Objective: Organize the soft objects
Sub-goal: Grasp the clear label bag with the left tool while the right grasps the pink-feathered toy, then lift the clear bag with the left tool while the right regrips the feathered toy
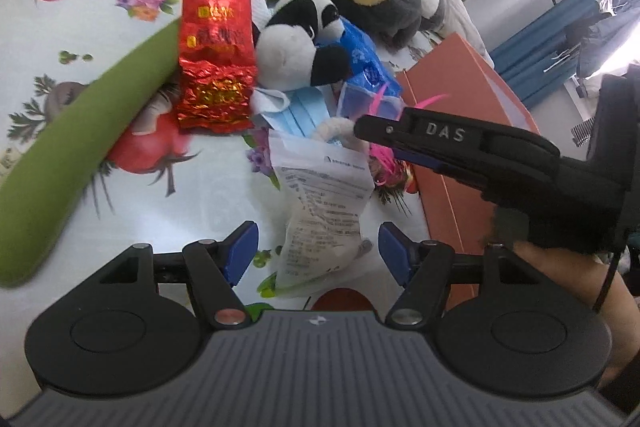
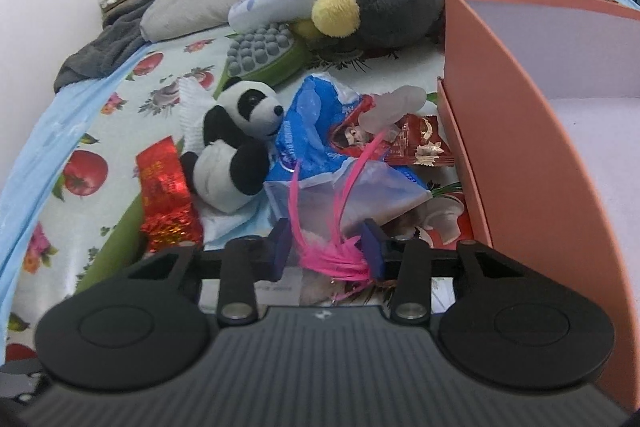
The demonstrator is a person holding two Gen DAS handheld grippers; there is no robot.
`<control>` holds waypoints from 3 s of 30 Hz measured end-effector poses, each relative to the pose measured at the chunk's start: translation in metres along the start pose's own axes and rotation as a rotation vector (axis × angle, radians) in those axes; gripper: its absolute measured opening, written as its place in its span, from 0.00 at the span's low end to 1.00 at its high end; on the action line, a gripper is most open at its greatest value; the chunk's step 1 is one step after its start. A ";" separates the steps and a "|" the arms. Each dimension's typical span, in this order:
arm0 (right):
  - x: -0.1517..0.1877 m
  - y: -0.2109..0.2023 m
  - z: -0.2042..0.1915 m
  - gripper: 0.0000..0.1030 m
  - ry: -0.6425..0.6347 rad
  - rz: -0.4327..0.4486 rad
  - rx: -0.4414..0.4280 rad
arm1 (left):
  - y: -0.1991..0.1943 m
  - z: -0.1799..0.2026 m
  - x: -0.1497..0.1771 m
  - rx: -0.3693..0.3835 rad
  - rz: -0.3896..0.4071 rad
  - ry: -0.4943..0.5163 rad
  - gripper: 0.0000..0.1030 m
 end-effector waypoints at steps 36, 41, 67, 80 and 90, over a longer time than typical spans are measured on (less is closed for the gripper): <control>0.105 -0.107 -0.045 0.09 -0.216 -0.022 -0.089 | -0.100 -0.018 0.071 -0.183 0.035 0.009 0.18; 0.113 -0.110 -0.040 0.28 -0.200 -0.036 -0.077 | -0.106 -0.020 0.076 -0.207 0.038 -0.006 0.41; 0.122 -0.095 0.002 0.43 0.090 -0.045 0.098 | -0.099 -0.013 0.069 -0.280 0.080 -0.046 0.78; 0.117 -0.100 -0.006 0.40 -0.072 -0.014 0.043 | -0.080 -0.003 0.070 -0.320 0.047 0.051 0.78; 0.123 -0.090 -0.002 0.37 -0.081 -0.033 0.010 | -0.062 0.005 0.072 -0.365 0.009 0.155 0.51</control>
Point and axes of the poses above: each gripper's, at about its wrist camera, not at the fingertips, and y roughly the way its jaws point, z to its right, x to its underside, the point moved 4 cm from there along y, roughly the way its jaws point, and after that the axes turned 5 degrees about z, right-handed, at the moved point
